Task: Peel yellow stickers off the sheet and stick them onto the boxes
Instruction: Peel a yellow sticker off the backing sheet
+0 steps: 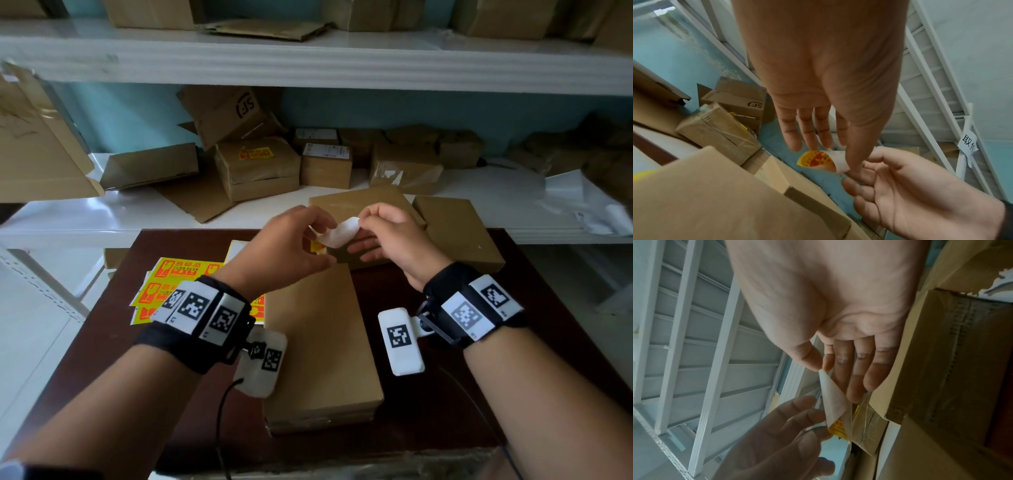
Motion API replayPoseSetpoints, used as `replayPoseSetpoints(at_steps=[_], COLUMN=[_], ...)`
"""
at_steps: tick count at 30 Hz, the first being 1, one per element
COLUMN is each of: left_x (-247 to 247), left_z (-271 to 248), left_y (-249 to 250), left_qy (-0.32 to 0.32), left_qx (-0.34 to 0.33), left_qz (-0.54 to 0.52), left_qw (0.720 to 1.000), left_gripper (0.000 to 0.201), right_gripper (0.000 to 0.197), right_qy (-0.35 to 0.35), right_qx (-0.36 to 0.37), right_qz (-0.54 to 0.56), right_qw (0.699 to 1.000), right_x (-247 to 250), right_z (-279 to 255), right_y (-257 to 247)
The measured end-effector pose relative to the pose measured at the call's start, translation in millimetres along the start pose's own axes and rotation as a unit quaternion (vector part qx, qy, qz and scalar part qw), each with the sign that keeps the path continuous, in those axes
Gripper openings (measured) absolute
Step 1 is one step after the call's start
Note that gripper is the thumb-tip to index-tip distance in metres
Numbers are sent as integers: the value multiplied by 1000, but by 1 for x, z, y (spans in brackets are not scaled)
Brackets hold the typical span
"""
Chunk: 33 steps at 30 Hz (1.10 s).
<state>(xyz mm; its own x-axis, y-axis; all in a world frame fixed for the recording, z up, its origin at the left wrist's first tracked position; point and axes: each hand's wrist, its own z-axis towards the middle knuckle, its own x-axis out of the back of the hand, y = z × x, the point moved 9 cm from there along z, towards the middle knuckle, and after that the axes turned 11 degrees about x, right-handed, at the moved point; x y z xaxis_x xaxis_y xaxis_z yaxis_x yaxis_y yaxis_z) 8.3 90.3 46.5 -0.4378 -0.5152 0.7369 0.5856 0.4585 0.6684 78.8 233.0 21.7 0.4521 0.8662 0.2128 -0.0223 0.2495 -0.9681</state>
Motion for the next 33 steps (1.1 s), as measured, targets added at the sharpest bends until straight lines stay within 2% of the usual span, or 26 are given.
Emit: replayPoseSetpoints(at_steps=[7,12,24,33], left_x=[4,10,21,34], left_z=[0,-1,-4,-3], left_y=[1,5,13,9], left_qy=[31,40,87,116], left_qx=[-15,-4,-8,22], left_qz=[6,-30,-65,-11], left_qw=[999,999,994,993], left_gripper=[42,38,20,4], right_gripper=[9,29,42,18], right_qy=[-26,-30,-61,-105], right_qx=[20,38,56,59], right_qz=[15,3,9,-22], right_qw=[999,999,997,992], right_x=[-12,-15,-22,-31], right_z=[2,0,-6,-10], right_y=[-7,-11,-21,-18])
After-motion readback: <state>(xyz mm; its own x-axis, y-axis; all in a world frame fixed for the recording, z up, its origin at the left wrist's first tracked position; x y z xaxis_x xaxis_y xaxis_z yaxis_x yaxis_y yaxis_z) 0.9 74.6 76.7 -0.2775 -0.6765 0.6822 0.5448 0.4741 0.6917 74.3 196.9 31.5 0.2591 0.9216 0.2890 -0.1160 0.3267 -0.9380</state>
